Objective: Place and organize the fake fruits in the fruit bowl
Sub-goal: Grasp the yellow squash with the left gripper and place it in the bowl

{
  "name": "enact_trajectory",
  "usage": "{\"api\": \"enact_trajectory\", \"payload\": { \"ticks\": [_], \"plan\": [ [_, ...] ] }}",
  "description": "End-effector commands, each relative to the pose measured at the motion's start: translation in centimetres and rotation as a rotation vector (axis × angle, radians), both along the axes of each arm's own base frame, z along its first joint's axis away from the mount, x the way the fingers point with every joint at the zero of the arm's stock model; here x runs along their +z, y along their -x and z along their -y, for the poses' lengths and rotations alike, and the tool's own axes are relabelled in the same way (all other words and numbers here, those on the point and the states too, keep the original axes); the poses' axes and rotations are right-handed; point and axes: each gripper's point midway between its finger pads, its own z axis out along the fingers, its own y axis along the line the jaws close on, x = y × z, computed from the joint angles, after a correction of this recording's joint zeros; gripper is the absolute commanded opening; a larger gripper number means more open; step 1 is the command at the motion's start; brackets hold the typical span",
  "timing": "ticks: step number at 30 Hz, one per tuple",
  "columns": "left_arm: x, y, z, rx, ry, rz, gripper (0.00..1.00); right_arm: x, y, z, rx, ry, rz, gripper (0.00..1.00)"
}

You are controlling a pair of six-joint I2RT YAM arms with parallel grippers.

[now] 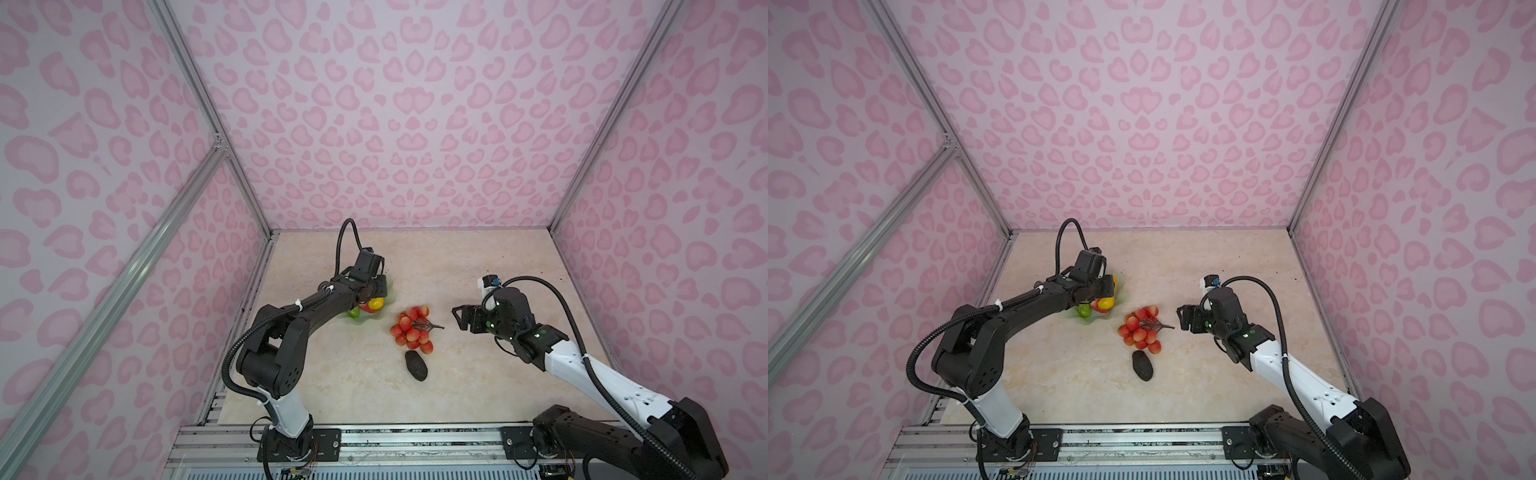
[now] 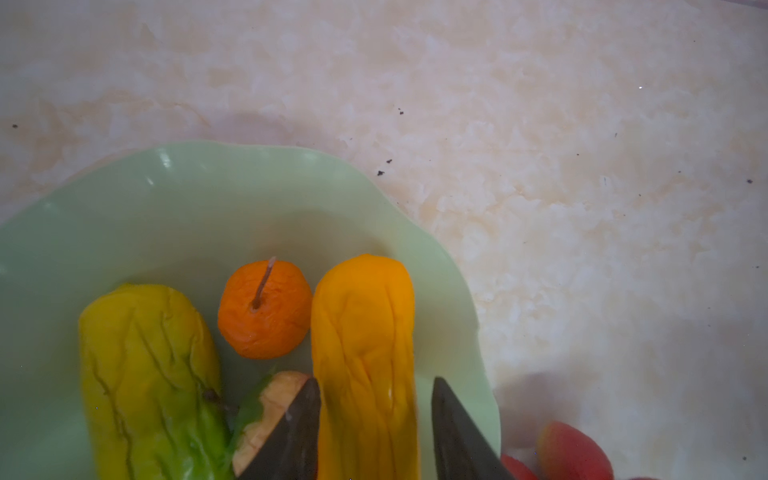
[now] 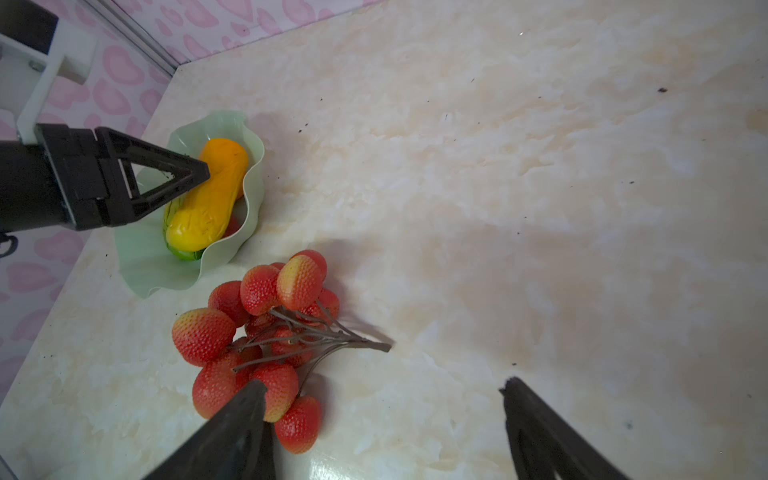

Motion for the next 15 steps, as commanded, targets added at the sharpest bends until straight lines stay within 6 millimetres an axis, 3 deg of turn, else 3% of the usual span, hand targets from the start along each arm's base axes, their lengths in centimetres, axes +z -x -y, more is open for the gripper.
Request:
{"api": "enact_trajectory", "payload": {
  "ticks": [1,4,7,12,15],
  "plan": [
    [1.1,-0.5,0.4,0.006,0.038,0.033,0.53,-1.3,1.5,-0.9,0.064,0.031,-0.040,0.87],
    [3.0,-0.4,0.3,0.010,0.054,0.074,0.57,-2.3,3.1,-2.4,0.129,0.048,-0.061,0.85],
    [6.3,-0.1,-0.3,0.024,0.077,0.152,0.58,-2.8,5.1,-4.3,0.212,0.058,-0.064,0.83],
    [13.8,1.3,-2.4,0.068,0.115,0.345,0.63,-3.8,9.1,-7.5,0.365,0.083,-0.091,0.80],
    [17.8,3.2,-4.5,0.119,0.131,0.474,0.67,-5.1,11.0,-9.0,0.430,0.091,-0.131,0.77]
  ]
}}
